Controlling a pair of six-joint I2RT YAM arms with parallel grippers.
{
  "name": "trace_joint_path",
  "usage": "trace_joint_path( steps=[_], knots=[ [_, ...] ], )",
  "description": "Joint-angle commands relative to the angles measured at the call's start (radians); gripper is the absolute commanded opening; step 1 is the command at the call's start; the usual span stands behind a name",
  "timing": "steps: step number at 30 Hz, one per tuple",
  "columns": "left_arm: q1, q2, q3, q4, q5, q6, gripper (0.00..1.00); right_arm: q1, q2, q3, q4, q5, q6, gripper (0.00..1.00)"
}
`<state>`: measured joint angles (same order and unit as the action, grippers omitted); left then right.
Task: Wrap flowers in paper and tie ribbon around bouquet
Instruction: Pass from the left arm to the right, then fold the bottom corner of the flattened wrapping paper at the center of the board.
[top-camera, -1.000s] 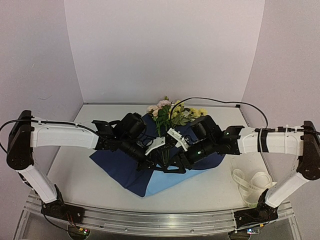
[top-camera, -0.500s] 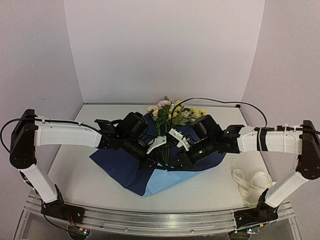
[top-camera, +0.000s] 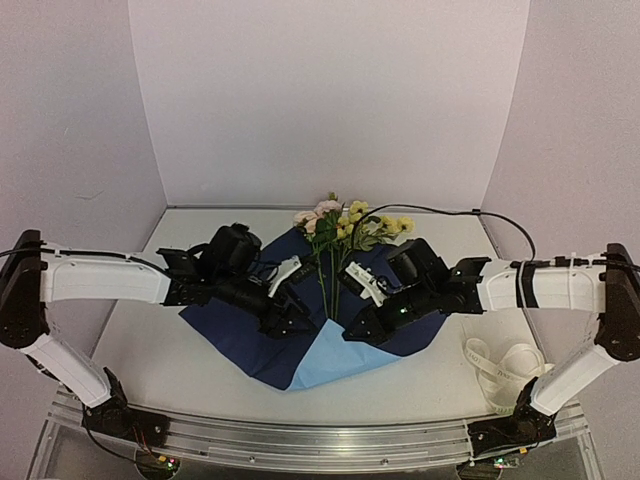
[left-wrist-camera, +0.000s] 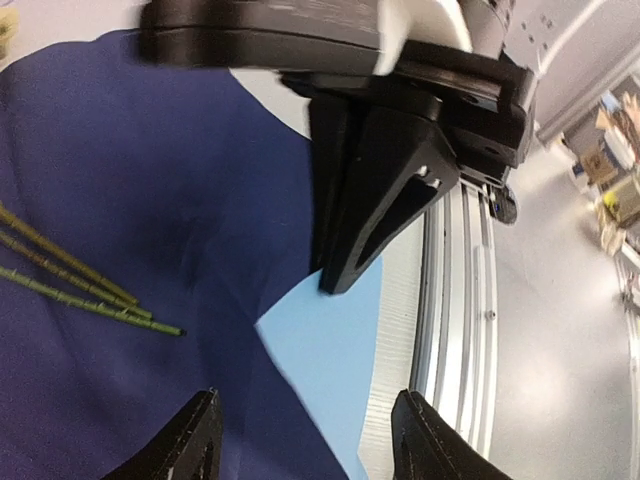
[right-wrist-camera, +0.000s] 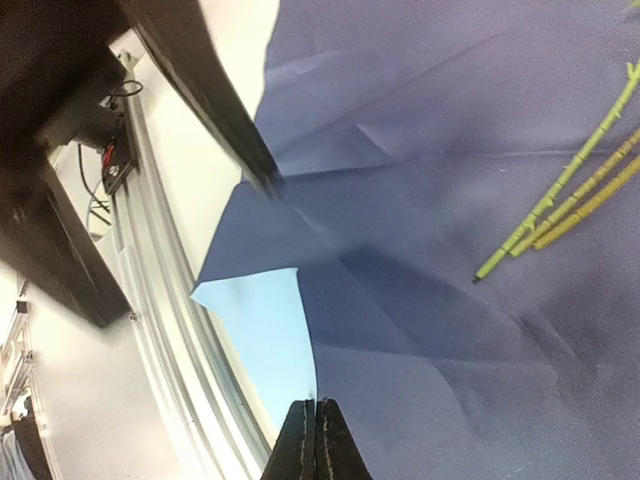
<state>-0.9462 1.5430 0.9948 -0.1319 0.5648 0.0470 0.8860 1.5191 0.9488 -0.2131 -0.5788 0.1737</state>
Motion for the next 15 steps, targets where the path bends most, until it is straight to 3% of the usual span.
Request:
trace_joint_path(
  steps=[1,4,9,15],
  knots=[
    [0.083,-0.151,-0.133,0.249,-0.005,-0.271,0.61,-0.003,-0.075,-0.02,0.079,0.084,0.04,0.0],
    [0.128,-0.146,-0.182,0.289,-0.043,-0.397,0.59,-0.002,-0.094,-0.025,0.104,0.118,0.06,0.0],
    [0.199,-0.007,-0.174,0.257,0.034,-0.509,0.41,-0.003,-0.109,-0.005,0.123,0.179,0.081,0.0],
    [0.243,0.068,-0.201,0.191,0.113,-0.561,0.36,-0.003,-0.107,0.013,0.122,0.209,0.079,0.0]
  ],
)
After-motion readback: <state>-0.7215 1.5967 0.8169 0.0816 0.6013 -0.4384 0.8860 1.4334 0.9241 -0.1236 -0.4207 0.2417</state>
